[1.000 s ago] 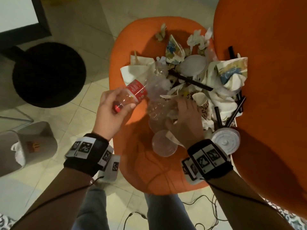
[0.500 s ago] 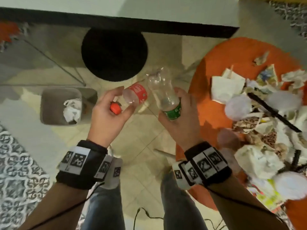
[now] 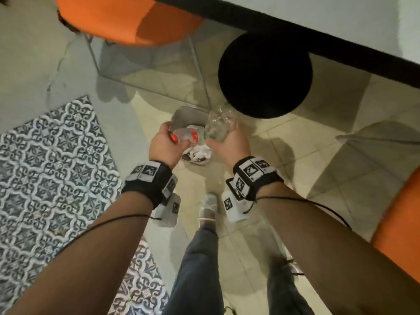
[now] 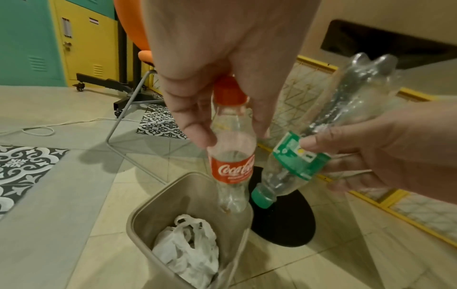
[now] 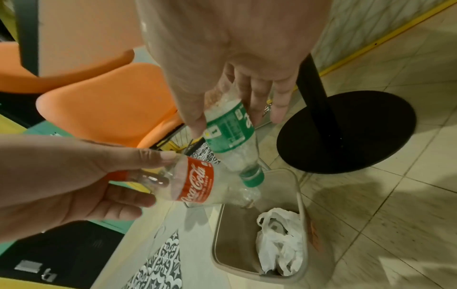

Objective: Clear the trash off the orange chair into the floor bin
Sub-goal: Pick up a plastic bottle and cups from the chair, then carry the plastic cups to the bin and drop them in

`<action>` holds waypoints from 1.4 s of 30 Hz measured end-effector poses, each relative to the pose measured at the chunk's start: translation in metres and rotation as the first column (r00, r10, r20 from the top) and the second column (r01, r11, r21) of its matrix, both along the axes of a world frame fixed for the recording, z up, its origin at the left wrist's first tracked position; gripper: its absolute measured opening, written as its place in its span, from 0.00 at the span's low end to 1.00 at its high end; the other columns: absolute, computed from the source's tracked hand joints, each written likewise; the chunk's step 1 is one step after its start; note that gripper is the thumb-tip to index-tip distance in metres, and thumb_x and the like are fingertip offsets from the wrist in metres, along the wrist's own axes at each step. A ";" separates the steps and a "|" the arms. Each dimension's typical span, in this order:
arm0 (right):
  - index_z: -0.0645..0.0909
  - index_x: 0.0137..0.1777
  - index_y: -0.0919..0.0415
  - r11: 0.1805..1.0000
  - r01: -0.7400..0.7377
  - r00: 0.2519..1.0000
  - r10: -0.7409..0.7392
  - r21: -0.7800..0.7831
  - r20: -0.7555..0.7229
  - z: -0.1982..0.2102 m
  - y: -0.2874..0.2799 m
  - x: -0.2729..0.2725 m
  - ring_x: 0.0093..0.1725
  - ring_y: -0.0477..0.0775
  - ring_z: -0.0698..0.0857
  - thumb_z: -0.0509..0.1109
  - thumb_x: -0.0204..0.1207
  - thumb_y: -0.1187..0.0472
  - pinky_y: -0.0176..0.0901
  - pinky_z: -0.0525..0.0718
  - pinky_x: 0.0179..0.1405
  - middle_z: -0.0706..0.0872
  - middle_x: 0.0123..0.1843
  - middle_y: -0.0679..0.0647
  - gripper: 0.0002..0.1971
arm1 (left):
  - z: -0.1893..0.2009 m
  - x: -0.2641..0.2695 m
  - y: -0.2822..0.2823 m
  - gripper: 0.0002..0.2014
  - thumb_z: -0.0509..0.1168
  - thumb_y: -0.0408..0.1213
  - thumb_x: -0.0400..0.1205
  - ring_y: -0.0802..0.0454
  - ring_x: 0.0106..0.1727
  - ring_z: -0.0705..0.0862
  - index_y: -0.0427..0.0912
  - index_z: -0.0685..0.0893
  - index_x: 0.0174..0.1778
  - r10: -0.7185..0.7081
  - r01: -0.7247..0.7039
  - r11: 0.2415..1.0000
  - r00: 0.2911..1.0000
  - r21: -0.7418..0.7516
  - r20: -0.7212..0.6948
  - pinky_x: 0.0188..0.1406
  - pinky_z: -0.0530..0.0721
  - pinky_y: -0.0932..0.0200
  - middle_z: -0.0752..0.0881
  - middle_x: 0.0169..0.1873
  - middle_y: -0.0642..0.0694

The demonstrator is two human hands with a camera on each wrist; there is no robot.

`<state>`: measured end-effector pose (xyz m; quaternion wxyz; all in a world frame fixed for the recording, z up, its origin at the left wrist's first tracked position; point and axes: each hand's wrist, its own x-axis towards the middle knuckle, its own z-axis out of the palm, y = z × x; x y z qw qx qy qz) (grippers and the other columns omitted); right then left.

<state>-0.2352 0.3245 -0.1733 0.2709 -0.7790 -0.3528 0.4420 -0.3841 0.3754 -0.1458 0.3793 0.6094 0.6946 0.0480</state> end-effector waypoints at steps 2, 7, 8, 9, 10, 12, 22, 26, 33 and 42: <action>0.48 0.83 0.55 0.996 -0.079 0.993 0.075 -0.046 -0.087 -0.005 0.009 -0.005 0.70 0.56 0.77 0.81 0.66 0.55 0.43 0.77 0.60 0.73 0.76 0.56 0.53 | -0.009 0.001 0.013 0.37 0.72 0.45 0.75 0.40 0.68 0.78 0.38 0.65 0.77 -0.055 0.054 0.995 0.998 -0.082 -0.014 0.65 0.75 0.54 0.77 0.69 0.35; 0.38 0.84 0.51 0.980 -0.111 0.993 0.103 -0.165 -0.052 -0.007 -0.010 0.006 0.76 0.60 0.71 0.77 0.71 0.55 0.54 0.75 0.71 0.64 0.82 0.59 0.55 | -0.023 0.011 0.013 0.32 0.65 0.46 0.79 0.35 0.71 0.75 0.39 0.64 0.77 -0.180 0.154 0.972 0.973 -0.180 -0.142 0.72 0.72 0.49 0.61 0.77 0.36; 0.39 0.84 0.51 0.985 -0.076 0.997 0.072 -0.158 -0.031 -0.006 -0.020 0.013 0.76 0.60 0.72 0.77 0.72 0.55 0.54 0.75 0.70 0.64 0.82 0.59 0.53 | -0.022 0.017 0.008 0.29 0.64 0.44 0.79 0.33 0.68 0.76 0.37 0.67 0.74 -0.192 0.168 0.970 0.972 -0.174 -0.134 0.71 0.74 0.48 0.64 0.74 0.35; 0.40 0.84 0.51 0.989 -0.032 0.999 0.030 -0.144 -0.013 -0.005 -0.033 0.021 0.75 0.59 0.73 0.76 0.73 0.56 0.52 0.75 0.70 0.65 0.81 0.59 0.52 | -0.021 0.025 0.001 0.26 0.62 0.44 0.79 0.32 0.65 0.77 0.37 0.70 0.72 -0.214 0.192 0.967 0.968 -0.166 -0.130 0.69 0.75 0.46 0.66 0.72 0.35; 0.41 0.84 0.50 0.992 0.013 1.000 -0.013 -0.128 0.002 -0.005 -0.047 0.031 0.75 0.58 0.73 0.75 0.73 0.57 0.51 0.75 0.69 0.65 0.81 0.59 0.50 | -0.020 0.035 -0.007 0.25 0.61 0.45 0.79 0.33 0.64 0.77 0.37 0.72 0.70 -0.244 0.224 0.962 0.962 -0.155 -0.125 0.68 0.75 0.46 0.68 0.70 0.35; 0.45 0.84 0.50 0.988 0.124 0.992 -0.123 -0.091 0.018 0.000 -0.080 0.054 0.74 0.57 0.74 0.74 0.75 0.58 0.48 0.75 0.68 0.66 0.80 0.58 0.47 | -0.017 0.062 -0.029 0.24 0.60 0.47 0.78 0.35 0.65 0.76 0.39 0.76 0.67 -0.326 0.312 0.941 0.941 -0.133 -0.096 0.68 0.75 0.48 0.73 0.68 0.36; 0.65 0.77 0.60 0.807 0.591 0.785 -0.578 0.012 0.223 0.062 -0.318 0.188 0.62 0.57 0.80 0.65 0.79 0.57 0.52 0.78 0.64 0.79 0.67 0.56 0.27 | 0.022 0.267 -0.234 0.12 0.65 0.41 0.81 0.50 0.53 0.82 0.41 0.83 0.57 -0.660 0.711 0.692 0.693 -0.127 0.288 0.49 0.73 0.66 0.86 0.54 0.47; 0.74 0.70 0.69 0.754 0.631 0.647 -0.641 0.182 0.414 0.079 -0.442 0.234 0.61 0.70 0.79 0.60 0.70 0.52 0.59 0.77 0.62 0.80 0.61 0.70 0.30 | 0.032 0.331 -0.339 0.14 0.70 0.44 0.78 0.50 0.56 0.82 0.44 0.83 0.57 -0.711 0.805 0.570 0.585 -0.167 0.389 0.59 0.79 0.58 0.84 0.55 0.48; 0.77 0.67 0.64 0.553 0.824 0.292 -0.602 0.124 0.743 0.075 -0.621 0.275 0.61 0.73 0.77 0.66 0.65 0.52 0.61 0.78 0.57 0.78 0.64 0.71 0.30 | 0.013 0.383 -0.472 0.41 0.78 0.54 0.65 0.48 0.72 0.70 0.50 0.70 0.72 -0.946 0.966 0.260 0.255 -0.002 0.202 0.69 0.68 0.61 0.68 0.73 0.47; 0.62 0.79 0.69 0.468 0.883 0.349 -0.689 0.022 0.635 0.044 -0.668 0.290 0.61 0.70 0.78 0.82 0.64 0.52 0.52 0.77 0.58 0.78 0.65 0.70 0.48 | 0.002 0.401 -0.508 0.54 0.83 0.49 0.57 0.38 0.72 0.66 0.44 0.63 0.77 -0.971 0.970 0.240 0.239 -0.048 -0.014 0.73 0.69 0.47 0.67 0.71 0.37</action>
